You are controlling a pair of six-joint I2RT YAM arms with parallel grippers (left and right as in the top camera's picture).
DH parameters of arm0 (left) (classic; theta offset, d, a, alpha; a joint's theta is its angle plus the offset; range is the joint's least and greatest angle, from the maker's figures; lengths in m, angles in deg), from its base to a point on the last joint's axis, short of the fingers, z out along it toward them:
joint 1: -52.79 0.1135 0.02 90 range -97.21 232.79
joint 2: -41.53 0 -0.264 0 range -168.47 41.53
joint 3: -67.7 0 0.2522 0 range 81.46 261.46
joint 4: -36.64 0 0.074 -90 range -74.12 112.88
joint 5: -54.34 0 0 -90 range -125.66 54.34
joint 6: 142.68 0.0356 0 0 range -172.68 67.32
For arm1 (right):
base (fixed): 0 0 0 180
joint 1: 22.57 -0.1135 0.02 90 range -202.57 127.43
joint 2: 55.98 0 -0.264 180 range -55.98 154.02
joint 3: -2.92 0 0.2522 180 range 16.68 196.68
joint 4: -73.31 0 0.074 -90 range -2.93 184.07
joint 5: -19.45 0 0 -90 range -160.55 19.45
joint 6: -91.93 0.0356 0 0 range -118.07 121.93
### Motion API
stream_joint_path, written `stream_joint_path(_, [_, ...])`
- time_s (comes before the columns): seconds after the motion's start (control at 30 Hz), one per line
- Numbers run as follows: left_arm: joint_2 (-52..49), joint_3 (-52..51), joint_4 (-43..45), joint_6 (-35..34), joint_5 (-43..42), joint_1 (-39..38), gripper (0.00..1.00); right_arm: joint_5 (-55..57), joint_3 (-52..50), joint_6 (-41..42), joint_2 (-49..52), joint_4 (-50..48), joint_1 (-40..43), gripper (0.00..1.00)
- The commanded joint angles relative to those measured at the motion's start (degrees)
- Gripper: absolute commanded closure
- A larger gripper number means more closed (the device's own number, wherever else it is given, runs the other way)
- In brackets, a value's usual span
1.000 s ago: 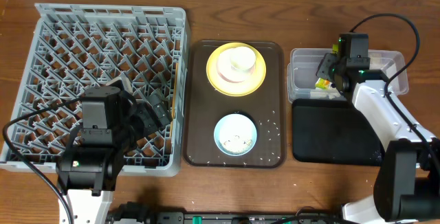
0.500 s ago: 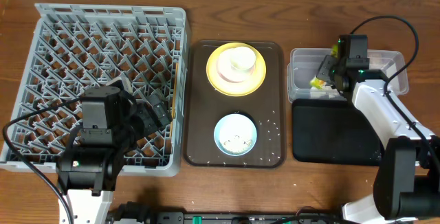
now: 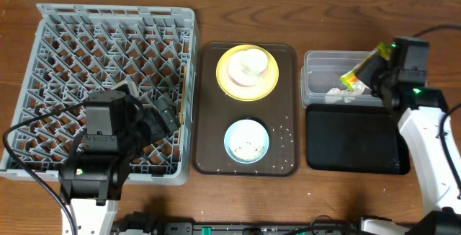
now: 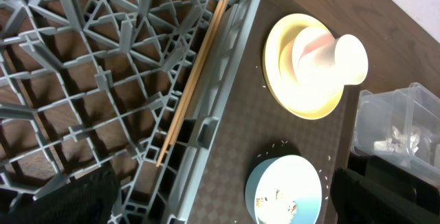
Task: Sort waste into correct bins and load items into the dishwasher
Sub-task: 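Lower the wrapper into the clear bin and open the right gripper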
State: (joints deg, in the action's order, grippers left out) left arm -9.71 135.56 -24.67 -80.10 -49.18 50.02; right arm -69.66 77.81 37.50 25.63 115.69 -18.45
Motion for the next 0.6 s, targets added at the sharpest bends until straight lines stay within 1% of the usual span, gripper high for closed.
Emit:
stream_joint_path(0.0, [0.00,0.76,0.00,-0.33,0.33,0.24,0.01,-0.28,-1.55,16.41,1.03,2.05,2.82,0.98])
stream_joint_path(0.07, [0.00,0.76,0.00,-0.33,0.33,0.24,0.01,-0.26,-3.61,22.82,1.84,0.79,3.74,0.98])
stream_joint_path(0.1, [0.00,0.76,0.00,-0.33,0.33,0.24,0.01,-0.28,-4.46,24.39,2.10,-0.50,3.93,0.99])
stream_joint_path(0.2, [0.00,0.76,0.00,-0.33,0.33,0.24,0.01,-0.31,-7.61,25.11,2.40,-7.32,4.07,0.98])
stream_joint_path(0.23, [0.00,0.76,0.00,-0.33,0.33,0.24,0.01,-0.85,-8.35,25.11,2.40,-8.90,4.04,0.93])
stream_joint_path(0.27, [0.00,0.76,0.00,-0.33,0.33,0.24,0.01,-1.77,-8.72,25.09,2.40,-9.81,4.07,0.80])
stream_joint_path(0.3, [0.00,0.76,0.00,-0.33,0.33,0.24,0.01,-3.41,-8.87,25.03,2.40,-10.91,4.07,0.63])
stream_joint_path(0.33, [0.00,0.76,0.00,-0.33,0.33,0.24,0.01,-4.50,-8.87,24.70,2.40,-11.54,4.07,0.50])
stream_joint_path(0.37, [0.00,0.76,0.00,-0.33,0.33,0.24,0.01,-5.55,-8.85,23.41,2.38,-12.24,4.07,0.43])
stream_joint_path(0.4, [0.00,0.76,0.00,-0.33,0.33,0.24,0.01,-8.28,-8.85,18.86,2.19,-13.88,4.09,0.23])
stream_joint_path(0.47, [0.00,0.76,0.00,-0.33,0.31,0.24,0.01,-12.81,-8.85,12.50,1.42,-15.69,4.09,0.14])
stream_joint_path(0.5, [0.00,0.76,0.00,-0.33,0.33,0.24,0.01,-15.15,-8.79,9.42,0.70,-16.48,4.07,0.13])
stream_joint_path(0.53, [0.00,0.76,0.00,-0.33,0.33,0.24,0.01,-16.09,-8.70,8.20,0.11,-16.48,4.07,0.14])
stream_joint_path(0.57, [0.00,0.76,0.00,-0.33,0.33,0.24,0.01,-16.74,-8.57,6.91,-0.66,-16.41,4.07,0.16])
